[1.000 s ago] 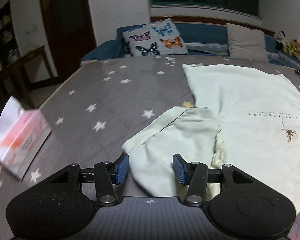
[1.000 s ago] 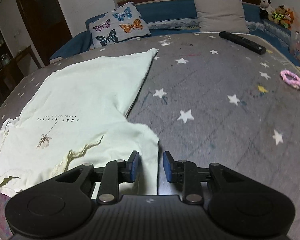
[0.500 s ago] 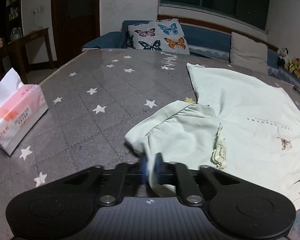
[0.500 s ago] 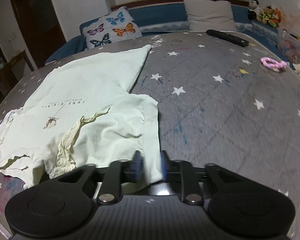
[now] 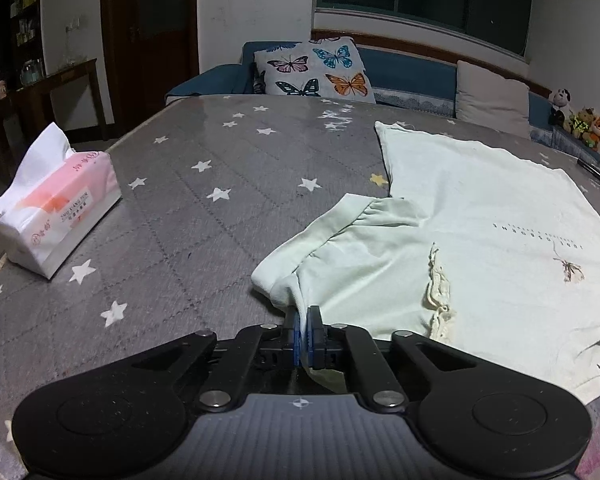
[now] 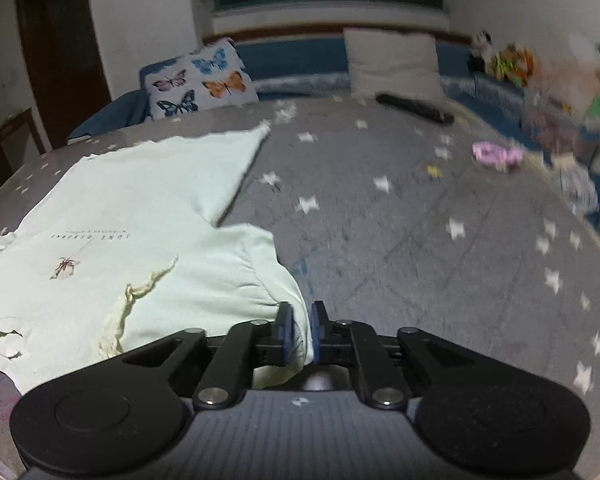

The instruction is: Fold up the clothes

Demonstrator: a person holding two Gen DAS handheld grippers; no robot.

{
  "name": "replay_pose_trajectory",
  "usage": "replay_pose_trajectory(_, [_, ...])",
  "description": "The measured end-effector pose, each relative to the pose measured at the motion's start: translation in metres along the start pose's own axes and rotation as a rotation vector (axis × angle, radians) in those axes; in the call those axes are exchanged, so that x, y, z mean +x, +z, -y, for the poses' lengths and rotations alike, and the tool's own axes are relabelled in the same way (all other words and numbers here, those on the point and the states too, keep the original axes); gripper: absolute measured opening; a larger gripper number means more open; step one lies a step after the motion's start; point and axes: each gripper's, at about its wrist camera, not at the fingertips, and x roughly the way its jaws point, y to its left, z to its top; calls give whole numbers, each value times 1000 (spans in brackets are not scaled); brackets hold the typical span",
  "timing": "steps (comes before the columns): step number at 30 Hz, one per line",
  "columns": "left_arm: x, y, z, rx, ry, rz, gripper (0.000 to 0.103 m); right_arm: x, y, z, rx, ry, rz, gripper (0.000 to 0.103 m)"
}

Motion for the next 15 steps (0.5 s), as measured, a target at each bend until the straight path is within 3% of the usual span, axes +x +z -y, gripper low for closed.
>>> replay_pose_trajectory(3, [-10,2,-1,7,7,16,9,-8,-4,7,30,28,-4,16])
replay_pose_trajectory(5, [-17,5,0,10,7,34,17,-15,-8,10,37,50,-1,22])
replay_pose_trajectory(7, [-23,8,6,23,-14,55,20,-17,-12,12,48,70,-5,32])
replay_pose_trajectory(9, [-30,9,19,51,-53,72,21,-15,-16,12,54,85,-12,32])
replay_pose_trajectory(11, [-35,10,35,87,-102,82,27,-9,-19,10,63,81,-23,31])
replay_pose_trajectory(13, [-41,9,54,129,-148,93,32,-3,-22,9,74,78,-34,16])
replay_pose_trajectory(15, [-44,8,74,155,-198,94,35,-2,-25,8,71,68,-33,10])
